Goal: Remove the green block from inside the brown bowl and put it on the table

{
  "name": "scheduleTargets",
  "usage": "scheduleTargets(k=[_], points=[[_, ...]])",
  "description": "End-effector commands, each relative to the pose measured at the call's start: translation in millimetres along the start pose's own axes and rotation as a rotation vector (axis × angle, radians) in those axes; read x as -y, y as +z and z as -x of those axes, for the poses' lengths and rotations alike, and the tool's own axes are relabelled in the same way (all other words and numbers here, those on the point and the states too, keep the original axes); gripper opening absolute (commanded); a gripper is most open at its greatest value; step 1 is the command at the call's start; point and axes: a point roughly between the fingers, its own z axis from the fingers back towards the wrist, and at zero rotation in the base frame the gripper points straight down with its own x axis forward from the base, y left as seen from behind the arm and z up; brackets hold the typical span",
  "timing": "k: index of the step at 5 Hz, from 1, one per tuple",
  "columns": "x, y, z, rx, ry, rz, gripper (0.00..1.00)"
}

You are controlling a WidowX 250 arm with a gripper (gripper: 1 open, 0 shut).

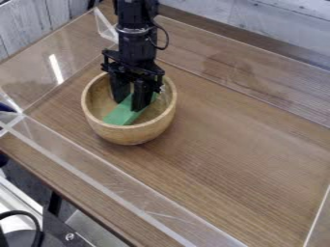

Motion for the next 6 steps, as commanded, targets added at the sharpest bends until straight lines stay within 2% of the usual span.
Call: scheduleTargets(k=[1,3,6], points=[[-3.3,28.5,-5.1,0.093,0.006,-0.031,0.00],[-1.3,36.6,-4.3,0.114,0.006,-0.033,0.00],[0.8,42.3,-3.3,0.127,0.009,-0.034,0.00]])
